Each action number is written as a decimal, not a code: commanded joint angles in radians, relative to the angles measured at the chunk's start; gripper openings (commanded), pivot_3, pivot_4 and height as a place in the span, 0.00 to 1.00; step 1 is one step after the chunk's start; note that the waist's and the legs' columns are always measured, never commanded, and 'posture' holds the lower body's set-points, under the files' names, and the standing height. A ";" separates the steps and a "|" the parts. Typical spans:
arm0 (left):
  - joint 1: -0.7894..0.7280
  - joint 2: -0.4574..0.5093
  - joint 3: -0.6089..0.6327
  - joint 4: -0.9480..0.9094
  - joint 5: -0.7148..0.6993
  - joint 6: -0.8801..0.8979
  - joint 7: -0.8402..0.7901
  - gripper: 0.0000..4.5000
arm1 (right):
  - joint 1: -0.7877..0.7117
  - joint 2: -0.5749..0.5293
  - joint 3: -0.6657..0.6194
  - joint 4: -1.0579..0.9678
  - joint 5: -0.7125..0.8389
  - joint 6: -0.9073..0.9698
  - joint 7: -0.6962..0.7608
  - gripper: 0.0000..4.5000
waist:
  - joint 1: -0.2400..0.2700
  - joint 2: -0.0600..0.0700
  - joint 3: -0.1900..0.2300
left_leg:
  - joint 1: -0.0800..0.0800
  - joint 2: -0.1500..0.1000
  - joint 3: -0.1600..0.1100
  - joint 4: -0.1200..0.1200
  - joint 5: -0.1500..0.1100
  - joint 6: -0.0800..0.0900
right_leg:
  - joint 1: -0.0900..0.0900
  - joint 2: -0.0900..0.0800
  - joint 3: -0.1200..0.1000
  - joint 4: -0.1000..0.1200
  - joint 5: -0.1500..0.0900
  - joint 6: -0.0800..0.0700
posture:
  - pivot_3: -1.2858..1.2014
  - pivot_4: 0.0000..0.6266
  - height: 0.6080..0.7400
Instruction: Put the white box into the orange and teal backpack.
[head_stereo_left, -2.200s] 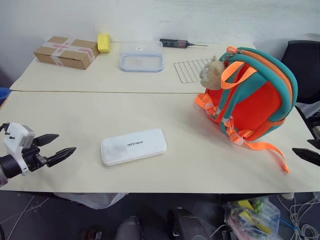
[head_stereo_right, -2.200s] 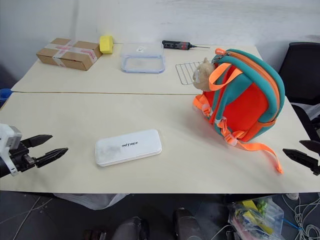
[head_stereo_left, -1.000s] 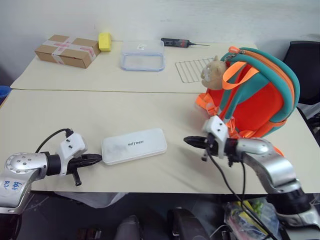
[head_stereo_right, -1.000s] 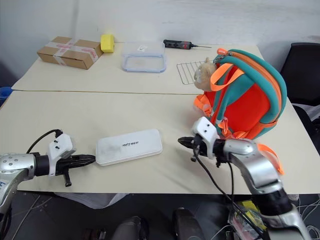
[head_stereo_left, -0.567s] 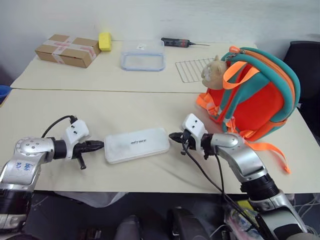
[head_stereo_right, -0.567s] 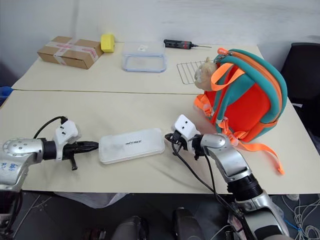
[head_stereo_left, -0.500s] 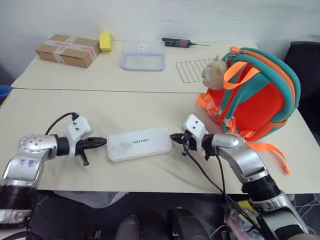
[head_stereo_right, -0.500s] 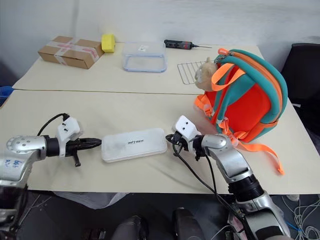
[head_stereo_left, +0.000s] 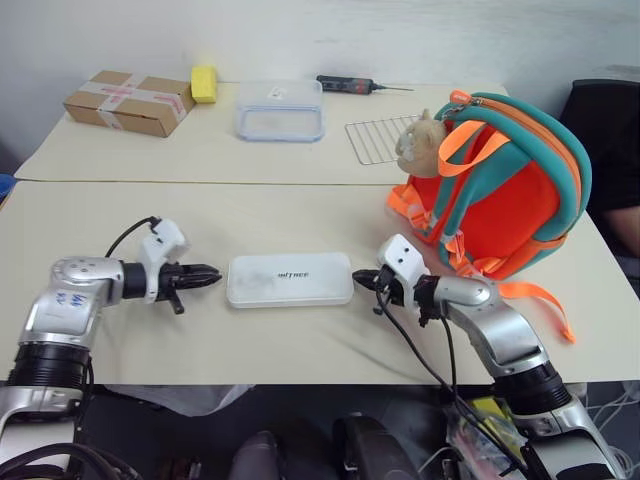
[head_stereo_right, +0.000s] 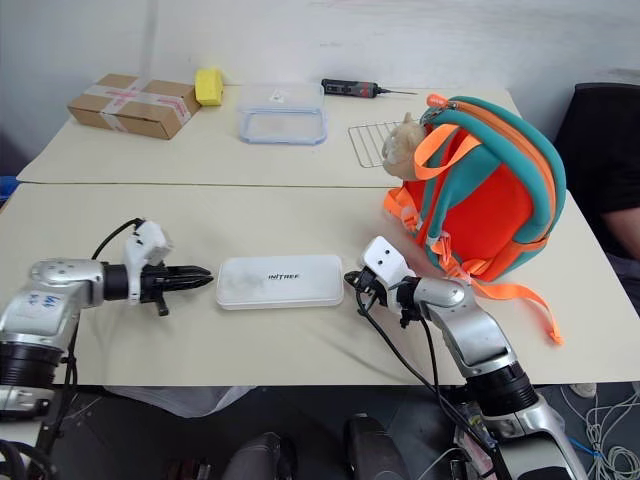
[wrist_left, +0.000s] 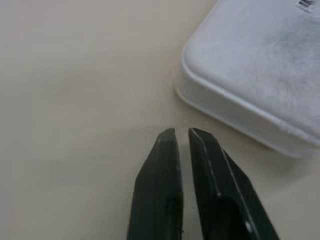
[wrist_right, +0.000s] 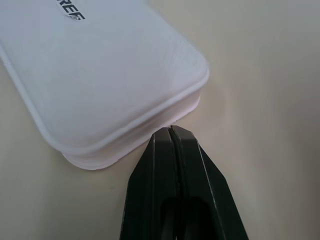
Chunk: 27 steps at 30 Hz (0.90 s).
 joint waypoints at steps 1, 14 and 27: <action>-0.082 0.048 0.077 -0.029 -0.182 0.368 -0.050 0.38 | -0.006 0.008 -0.041 -0.013 0.014 -0.011 -0.008 0.00 | 0.002 0.000 0.000 | -0.006 0.000 0.000 0.004 0.000 0.000 | -0.004 0.000 0.000 0.006 0.000 0.000 | 0.52 0.24 1.00; -0.187 0.075 -0.124 0.083 -0.160 0.588 -0.062 0.83 | -0.014 -0.030 -0.039 0.023 0.016 -0.096 0.096 0.00 | 0.002 0.000 0.000 | -0.007 -0.001 -0.002 0.009 0.000 0.000 | -0.006 0.000 0.000 0.008 -0.001 -0.001 | 0.52 0.24 1.00; -0.284 -0.149 -0.093 0.215 -0.172 0.643 0.055 0.83 | -0.031 -0.024 -0.023 0.099 -0.016 -0.162 0.112 0.00 | 0.016 0.000 0.000 | -0.007 -0.001 -0.002 0.012 0.000 0.000 | -0.005 -0.001 0.000 0.009 -0.001 -0.001 | 0.52 0.24 1.00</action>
